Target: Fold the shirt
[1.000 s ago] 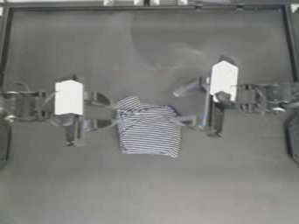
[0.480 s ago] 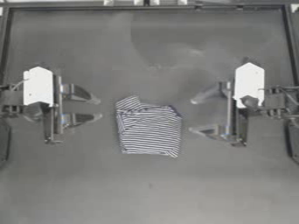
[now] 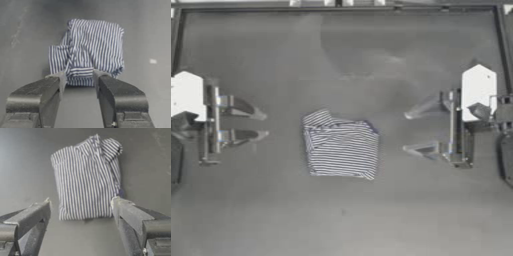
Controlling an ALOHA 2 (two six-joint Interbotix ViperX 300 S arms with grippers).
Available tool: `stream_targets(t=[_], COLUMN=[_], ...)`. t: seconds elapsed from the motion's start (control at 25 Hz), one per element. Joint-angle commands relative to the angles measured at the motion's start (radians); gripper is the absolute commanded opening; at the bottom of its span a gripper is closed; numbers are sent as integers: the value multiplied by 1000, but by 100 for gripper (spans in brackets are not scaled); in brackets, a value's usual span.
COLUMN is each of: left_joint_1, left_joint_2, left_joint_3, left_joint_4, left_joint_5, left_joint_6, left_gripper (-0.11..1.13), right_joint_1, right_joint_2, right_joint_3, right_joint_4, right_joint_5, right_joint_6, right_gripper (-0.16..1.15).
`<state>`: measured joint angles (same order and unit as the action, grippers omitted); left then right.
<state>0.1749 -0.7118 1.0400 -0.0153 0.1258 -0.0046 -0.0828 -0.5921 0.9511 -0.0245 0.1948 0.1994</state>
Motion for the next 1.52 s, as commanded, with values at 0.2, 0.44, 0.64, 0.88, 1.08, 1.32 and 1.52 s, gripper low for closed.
stream_targets(t=[0.2, 0.44, 0.64, 0.88, 1.08, 1.32, 1.52], left_joint_1=[2, -6, -6, -9, -12, -18, -26], left_joint_2=[-83, -89, -135, -181, -196, -225, -279], left_joint_3=[6, 8, 8, 18, 23, 32, 57], left_joint_4=[-18, -20, -20, -20, -20, -21, -25], left_joint_5=[18, 25, 51, 71, 69, 71, 77], left_joint_6=[-2, -2, -2, -3, -2, -2, -3], left_gripper=[78, 78, 78, 78, 78, 78, 78], right_joint_1=[8, 11, 12, 14, 14, 32, 34], right_joint_2=[-46, -74, -114, -156, -179, -187, -207], right_joint_3=[-9, -6, 5, 17, 29, 32, 34], right_joint_4=[5, 0, 5, 5, 3, 5, 6], right_joint_5=[26, 38, 48, 48, 48, 48, 64], right_joint_6=[-2, -2, -2, -2, 0, 0, 3], right_gripper=[100, 100, 100, 100, 100, 100, 100])
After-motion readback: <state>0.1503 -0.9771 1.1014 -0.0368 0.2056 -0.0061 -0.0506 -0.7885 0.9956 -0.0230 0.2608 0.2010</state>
